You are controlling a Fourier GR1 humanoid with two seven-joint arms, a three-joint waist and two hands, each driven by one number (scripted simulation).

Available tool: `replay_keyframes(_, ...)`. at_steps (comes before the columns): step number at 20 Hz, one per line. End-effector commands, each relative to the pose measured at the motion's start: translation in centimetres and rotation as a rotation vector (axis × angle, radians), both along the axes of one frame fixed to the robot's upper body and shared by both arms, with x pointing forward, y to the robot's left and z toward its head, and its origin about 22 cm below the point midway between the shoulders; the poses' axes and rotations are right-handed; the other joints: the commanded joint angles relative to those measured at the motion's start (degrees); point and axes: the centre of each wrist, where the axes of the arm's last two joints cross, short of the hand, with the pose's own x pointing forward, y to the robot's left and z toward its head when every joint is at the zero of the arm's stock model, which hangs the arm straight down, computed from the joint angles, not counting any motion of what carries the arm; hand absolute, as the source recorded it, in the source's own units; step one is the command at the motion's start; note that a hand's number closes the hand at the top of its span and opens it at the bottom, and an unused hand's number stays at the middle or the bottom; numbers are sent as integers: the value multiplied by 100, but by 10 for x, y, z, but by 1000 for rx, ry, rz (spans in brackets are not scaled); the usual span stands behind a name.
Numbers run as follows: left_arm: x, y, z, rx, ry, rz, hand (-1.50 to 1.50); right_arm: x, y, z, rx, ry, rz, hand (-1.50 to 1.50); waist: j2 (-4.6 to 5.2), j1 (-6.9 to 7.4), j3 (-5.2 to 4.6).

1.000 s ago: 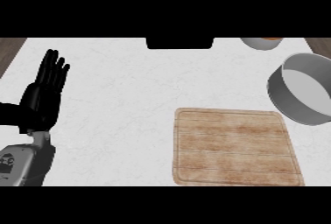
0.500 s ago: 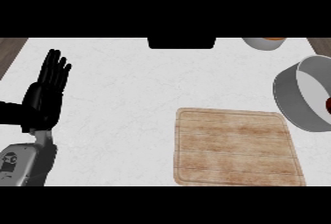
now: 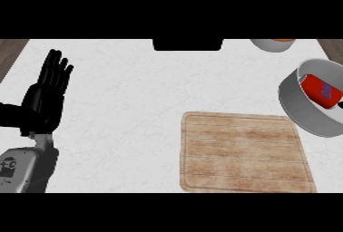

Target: Pick the can from the cutting board and place it in the pot

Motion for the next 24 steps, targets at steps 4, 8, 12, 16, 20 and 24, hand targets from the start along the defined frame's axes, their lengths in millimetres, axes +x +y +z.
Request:
replay_keyframes(4, -1, 7, -4, -10, -2, -1, 0, -7, -9, 20, 157, -298, -92, -150, 1, -24, -1)
replay_keyframes(8, 2, 1, -5, -4, -16, 13, 0, -43, -23, 25, 154, -404, -103, -150, -10, -75, -3)
replay_keyframes(12, -10, -5, -12, -5, -14, 20, 0, -81, -39, 11, 92, -480, -142, -150, -10, -46, -1)
replay_keyframes(16, -4, 3, -7, 12, -3, 18, 0, -129, -55, 15, 106, -544, -135, -150, -16, -105, -2)
replay_keyframes(20, -6, -14, -7, 9, -18, 25, 0, -174, -72, 1, 109, -571, -157, -150, -12, -87, -1)
replay_keyframes(24, -7, -6, 6, -1, -5, 22, 0, -206, -90, 18, 89, -568, -160, -150, -10, -58, -4)
